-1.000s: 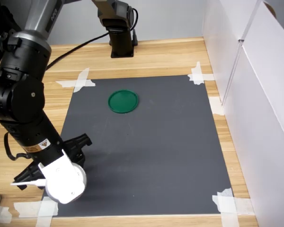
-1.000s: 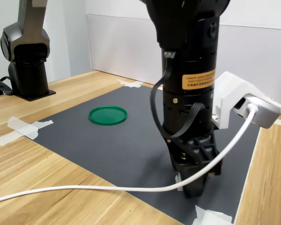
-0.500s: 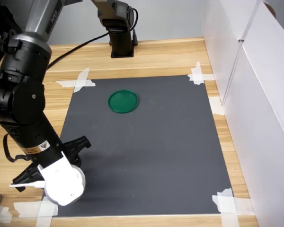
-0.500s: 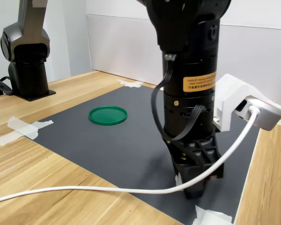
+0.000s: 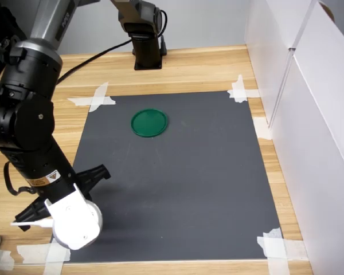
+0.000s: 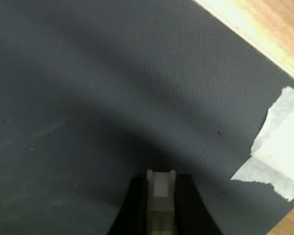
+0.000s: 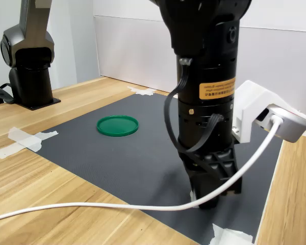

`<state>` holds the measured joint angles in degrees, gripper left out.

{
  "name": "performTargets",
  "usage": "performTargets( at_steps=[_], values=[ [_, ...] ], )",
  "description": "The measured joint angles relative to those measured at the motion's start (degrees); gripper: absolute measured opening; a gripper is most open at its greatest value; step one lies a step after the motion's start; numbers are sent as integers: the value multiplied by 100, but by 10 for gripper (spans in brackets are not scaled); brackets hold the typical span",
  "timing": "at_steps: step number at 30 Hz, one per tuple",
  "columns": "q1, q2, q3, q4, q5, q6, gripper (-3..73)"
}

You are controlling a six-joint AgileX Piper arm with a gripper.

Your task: Grasp a white terminal and put it in the green lid.

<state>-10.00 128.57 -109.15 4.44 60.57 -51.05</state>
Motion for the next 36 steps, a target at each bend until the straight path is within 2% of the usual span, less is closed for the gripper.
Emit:
performTargets(
  at_steps=[15, 23, 28, 36],
  values=[
    [0, -682, 0, 12, 155, 347, 87],
    [0, -1643, 290, 371, 231, 349, 87],
    [20, -2315, 724, 462, 295, 349, 87],
    [619, -3297, 1659, 287, 297, 401, 87]
  ],
)
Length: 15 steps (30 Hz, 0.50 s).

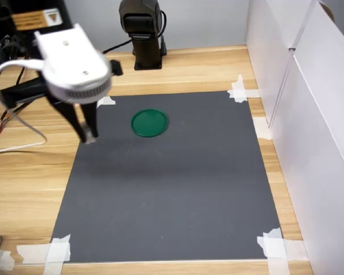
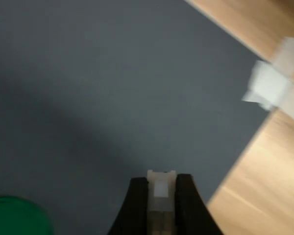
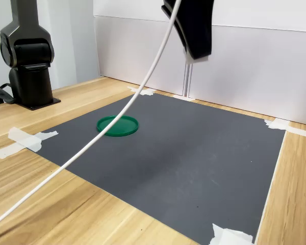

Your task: Grasp a white terminal and put it in the green lid.

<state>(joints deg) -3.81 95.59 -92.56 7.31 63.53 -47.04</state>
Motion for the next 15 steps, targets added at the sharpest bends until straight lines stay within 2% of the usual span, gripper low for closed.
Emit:
performTargets(
  at_steps=[6, 15],
  values=[
    [500, -668, 808, 0, 0, 98, 87],
    [699, -1496, 2138, -26, -148, 100, 87]
  ],
)
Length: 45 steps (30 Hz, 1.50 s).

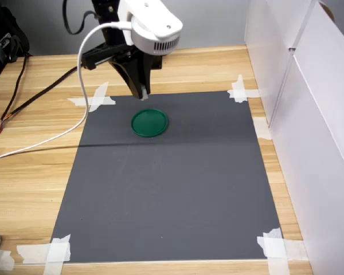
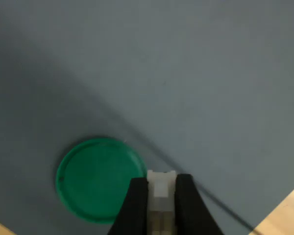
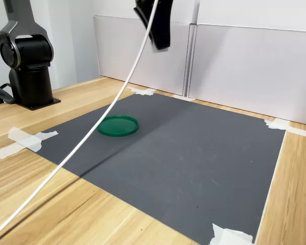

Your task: Grasp a white terminal and put it in the green lid.

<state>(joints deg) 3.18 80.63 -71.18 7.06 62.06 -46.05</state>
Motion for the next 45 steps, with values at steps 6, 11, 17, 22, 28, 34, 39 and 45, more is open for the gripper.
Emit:
performTargets(
  at_steps=[6, 11, 17, 22, 28, 34, 39, 45],
  values=[
    [0, -297, 801, -43, -86, -139, 87],
    [0, -464, 1415, -233, -358, -158, 87],
    [0, -515, 1923, -414, -685, -181, 87],
    [0, -519, 2009, -414, -911, -208, 87],
    [4, -519, 2014, -414, -1017, -215, 87],
    [4, -519, 2014, -414, -1017, -380, 111],
    [4, -519, 2014, -414, -1064, -455, 268],
    [4, -519, 2014, -414, -1064, -455, 492]
  ],
)
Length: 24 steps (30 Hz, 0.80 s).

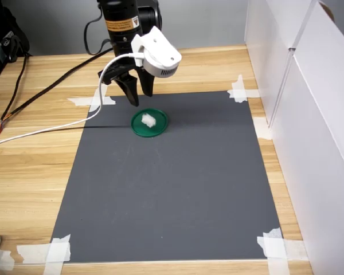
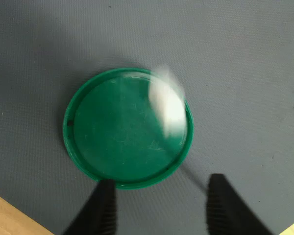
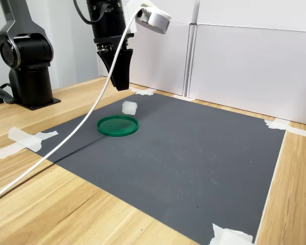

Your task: Grasp a white terminal and put it in the green lid.

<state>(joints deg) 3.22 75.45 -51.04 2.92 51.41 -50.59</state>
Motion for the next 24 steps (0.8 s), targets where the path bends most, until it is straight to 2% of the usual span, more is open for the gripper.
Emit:
performTargets(
  at_steps=[4, 15, 21, 24],
  values=[
    [0, 0, 0, 12, 0, 0, 537],
    [0, 0, 0, 134, -67, 0, 542],
    [0, 24, -149, 279, -238, 17, 505],
    [0, 104, -351, 291, -244, 50, 450]
  ],
)
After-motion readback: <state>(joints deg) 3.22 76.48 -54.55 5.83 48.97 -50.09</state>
